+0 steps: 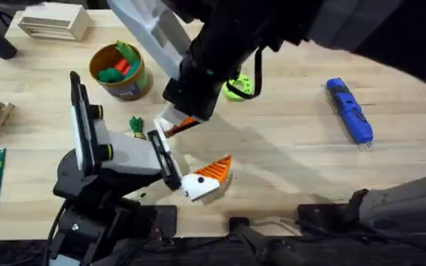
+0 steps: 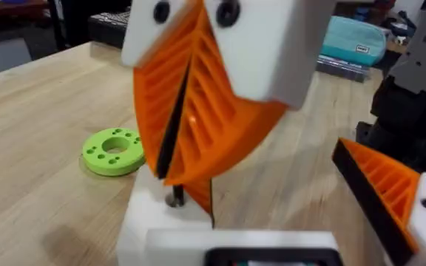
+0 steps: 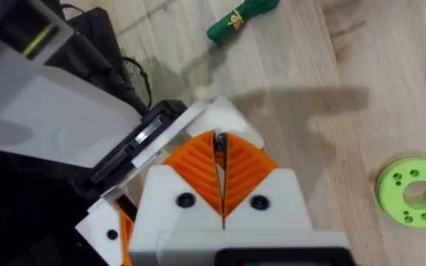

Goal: Pick up the gripper from the table and insert it into the empty holder that is missing its gripper. Then pick up a screw, insert it into the mounting hole, and use the screwdriver to tighten it. Finally, clean up the table by picking up the vegetable and placing it into the bucket.

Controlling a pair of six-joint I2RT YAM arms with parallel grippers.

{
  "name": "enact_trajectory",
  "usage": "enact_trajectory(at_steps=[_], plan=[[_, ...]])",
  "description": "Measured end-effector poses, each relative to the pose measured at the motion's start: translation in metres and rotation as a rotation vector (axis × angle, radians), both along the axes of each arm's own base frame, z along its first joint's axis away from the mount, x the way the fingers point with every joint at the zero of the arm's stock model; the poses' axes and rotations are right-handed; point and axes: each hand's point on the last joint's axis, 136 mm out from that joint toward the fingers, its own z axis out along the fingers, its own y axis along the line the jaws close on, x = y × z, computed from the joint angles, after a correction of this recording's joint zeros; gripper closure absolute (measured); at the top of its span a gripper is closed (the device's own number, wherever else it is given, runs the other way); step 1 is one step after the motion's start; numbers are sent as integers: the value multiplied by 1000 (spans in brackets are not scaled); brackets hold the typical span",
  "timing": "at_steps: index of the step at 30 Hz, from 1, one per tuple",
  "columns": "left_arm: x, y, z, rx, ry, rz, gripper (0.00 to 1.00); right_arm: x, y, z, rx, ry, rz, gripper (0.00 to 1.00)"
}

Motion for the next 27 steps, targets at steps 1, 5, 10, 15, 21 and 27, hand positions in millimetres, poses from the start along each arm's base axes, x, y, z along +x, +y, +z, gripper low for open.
enact_trajectory(at_steps=[1, 5, 10, 15, 21, 27], plan=[[0, 0, 0, 0, 0, 0, 14, 0, 0, 0, 0, 0, 0, 994], [0, 0, 0, 0, 0, 0, 14, -2, 1, 1, 9, 12, 7, 994], [0, 0, 0, 0, -1, -2, 14, -2, 0, 1, 11, 22, 6, 994], [0, 0, 0, 1, -4, -3, 14, -1, -1, 1, 14, 29, 2, 994], [0, 0, 0, 1, -4, -2, 14, 1, -1, 0, 17, 35, -3, 994], [0, 0, 0, 1, -4, -3, 14, 2, 1, 0, 25, 32, -1, 994]])
